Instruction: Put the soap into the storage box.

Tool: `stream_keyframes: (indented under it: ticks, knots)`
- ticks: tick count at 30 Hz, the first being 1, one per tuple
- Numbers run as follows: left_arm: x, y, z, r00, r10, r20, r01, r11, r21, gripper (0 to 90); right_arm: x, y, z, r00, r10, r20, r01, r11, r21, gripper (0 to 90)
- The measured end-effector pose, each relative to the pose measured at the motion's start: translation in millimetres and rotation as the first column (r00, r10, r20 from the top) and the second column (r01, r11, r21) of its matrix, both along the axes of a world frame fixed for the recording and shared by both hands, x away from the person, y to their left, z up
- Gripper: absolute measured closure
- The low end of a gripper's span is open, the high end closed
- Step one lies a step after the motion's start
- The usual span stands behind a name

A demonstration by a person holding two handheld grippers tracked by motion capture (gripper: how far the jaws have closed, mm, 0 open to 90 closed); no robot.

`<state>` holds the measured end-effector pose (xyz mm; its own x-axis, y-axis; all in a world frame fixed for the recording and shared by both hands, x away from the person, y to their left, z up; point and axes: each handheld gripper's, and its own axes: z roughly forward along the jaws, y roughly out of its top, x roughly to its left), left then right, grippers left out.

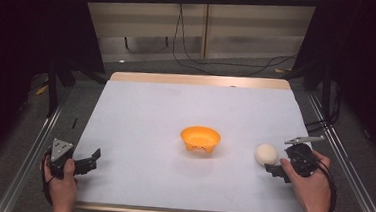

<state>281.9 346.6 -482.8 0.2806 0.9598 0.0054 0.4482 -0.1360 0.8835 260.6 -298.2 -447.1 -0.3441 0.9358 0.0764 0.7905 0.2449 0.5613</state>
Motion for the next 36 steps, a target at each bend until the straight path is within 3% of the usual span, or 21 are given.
stream_keyframes:
  ticks: [17,22,32,36]
  knots:
    - [0.4,0.1,0.0,1.0,-0.003,-0.002,0.003,1.0,-0.001,1.0,20.1,11.4,0.9,0.9969,-0.014,-0.077,0.014,1.0,-0.001,0.6]
    - [0.5,0.2,-0.1,1.0,-0.001,-0.004,0.001,1.0,-0.006,1.0,26.0,19.0,-2.1,0.9952,-0.047,-0.086,0.044,0.998,-0.042,5.2]
    - [0.8,0.2,-0.1,1.0,-0.002,-0.007,0.002,1.0,-0.003,1.0,33.0,28.4,-0.5,0.9944,-0.053,-0.092,0.049,0.998,-0.048,10.5]
    - [0.8,0.2,-0.1,1.0,-0.001,-0.007,0.001,1.0,-0.005,1.1,36.5,29.6,-0.4,0.9912,-0.089,-0.098,0.083,0.995,-0.059,16.4]
